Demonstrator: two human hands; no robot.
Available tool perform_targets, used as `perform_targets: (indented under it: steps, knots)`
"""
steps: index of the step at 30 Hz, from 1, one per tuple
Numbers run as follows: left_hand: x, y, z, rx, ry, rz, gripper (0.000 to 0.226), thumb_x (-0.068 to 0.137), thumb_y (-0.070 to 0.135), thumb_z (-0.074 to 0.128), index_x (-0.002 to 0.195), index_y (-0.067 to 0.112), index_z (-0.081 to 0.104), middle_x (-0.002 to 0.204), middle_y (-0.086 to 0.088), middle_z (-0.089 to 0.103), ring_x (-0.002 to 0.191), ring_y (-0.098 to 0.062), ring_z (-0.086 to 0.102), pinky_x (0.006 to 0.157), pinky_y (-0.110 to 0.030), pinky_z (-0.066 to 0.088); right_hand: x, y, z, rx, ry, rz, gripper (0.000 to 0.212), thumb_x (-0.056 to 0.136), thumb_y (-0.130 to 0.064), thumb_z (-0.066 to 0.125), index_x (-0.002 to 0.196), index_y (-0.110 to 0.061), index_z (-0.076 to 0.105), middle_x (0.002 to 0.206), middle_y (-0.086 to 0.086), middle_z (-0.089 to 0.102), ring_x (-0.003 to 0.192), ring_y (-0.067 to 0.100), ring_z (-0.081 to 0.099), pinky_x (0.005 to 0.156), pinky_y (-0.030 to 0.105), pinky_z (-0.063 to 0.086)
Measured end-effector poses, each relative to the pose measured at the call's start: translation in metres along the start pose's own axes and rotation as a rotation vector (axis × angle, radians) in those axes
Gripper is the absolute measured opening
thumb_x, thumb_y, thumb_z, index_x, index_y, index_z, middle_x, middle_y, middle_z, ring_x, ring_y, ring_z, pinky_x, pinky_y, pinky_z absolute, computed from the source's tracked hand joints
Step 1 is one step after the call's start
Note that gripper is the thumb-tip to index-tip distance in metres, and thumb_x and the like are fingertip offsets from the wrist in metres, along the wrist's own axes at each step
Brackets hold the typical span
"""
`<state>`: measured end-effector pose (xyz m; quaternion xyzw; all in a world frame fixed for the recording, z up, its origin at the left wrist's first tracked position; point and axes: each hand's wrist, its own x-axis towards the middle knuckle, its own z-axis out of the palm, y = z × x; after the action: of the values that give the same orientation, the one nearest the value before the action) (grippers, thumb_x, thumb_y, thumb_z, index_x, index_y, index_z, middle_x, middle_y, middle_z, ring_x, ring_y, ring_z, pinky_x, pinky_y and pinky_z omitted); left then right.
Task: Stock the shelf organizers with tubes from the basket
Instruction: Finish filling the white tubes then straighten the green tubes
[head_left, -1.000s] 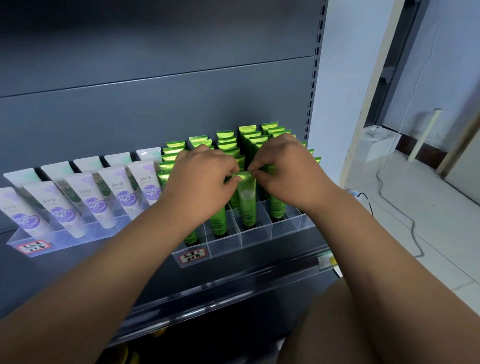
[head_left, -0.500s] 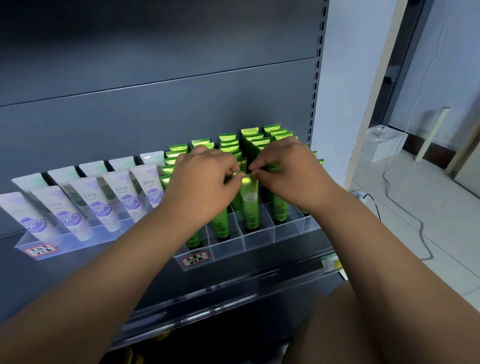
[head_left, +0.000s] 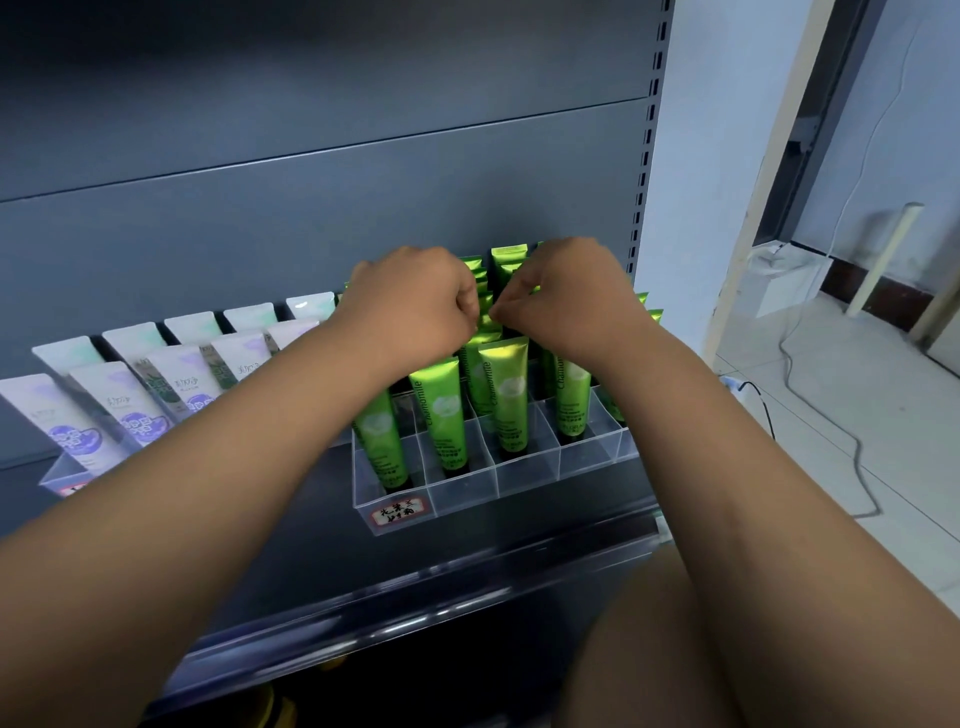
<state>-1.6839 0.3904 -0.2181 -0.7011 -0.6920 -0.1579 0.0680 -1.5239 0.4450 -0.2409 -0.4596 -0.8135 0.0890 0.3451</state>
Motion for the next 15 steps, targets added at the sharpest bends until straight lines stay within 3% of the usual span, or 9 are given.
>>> perform_targets:
  steps: [4,8,12,15]
  knots:
    - [0.005,0.001,0.001,0.014,-0.100,0.007,0.014,0.081,0.025,0.071,0.073,0.036,0.068,0.089,0.011,0.072,0.095,-0.022,0.066,0.090,-0.044,0.054,0.008,-0.001,0.003,-0.161,-0.114,-0.023,0.016,0.077,-0.028,0.065,0.069,-0.018,0.074,0.071,0.001,0.065,0.080,0.025,0.060,0.056,0.025,0.031]
    - [0.010,0.001,0.002,0.053,-0.111,0.005,0.021,0.084,0.023,0.069,0.068,0.035,0.063,0.090,0.010,0.071,0.096,-0.023,0.065,0.092,-0.045,0.053,0.009,-0.005,0.000,-0.204,-0.143,-0.069,0.017,0.080,-0.027,0.066,0.080,-0.016,0.079,0.081,0.006,0.070,0.083,0.028,0.063,0.060,0.028,0.038]
    - [0.011,0.001,0.003,0.038,-0.116,0.011,0.017,0.084,0.021,0.067,0.072,0.033,0.066,0.088,0.009,0.071,0.095,-0.023,0.065,0.092,-0.046,0.053,0.006,-0.004,-0.002,-0.142,-0.120,-0.123,0.016,0.084,-0.021,0.066,0.088,-0.018,0.081,0.093,0.006,0.075,0.095,0.028,0.064,0.082,0.034,0.050]
    - [0.010,0.002,0.004,0.028,-0.099,0.024,0.011,0.084,0.020,0.066,0.078,0.029,0.071,0.085,0.009,0.070,0.093,-0.023,0.065,0.092,-0.047,0.052,0.004,-0.003,-0.002,-0.117,-0.125,-0.113,0.017,0.084,-0.021,0.065,0.088,-0.021,0.082,0.093,0.003,0.075,0.094,0.025,0.065,0.081,0.028,0.048]
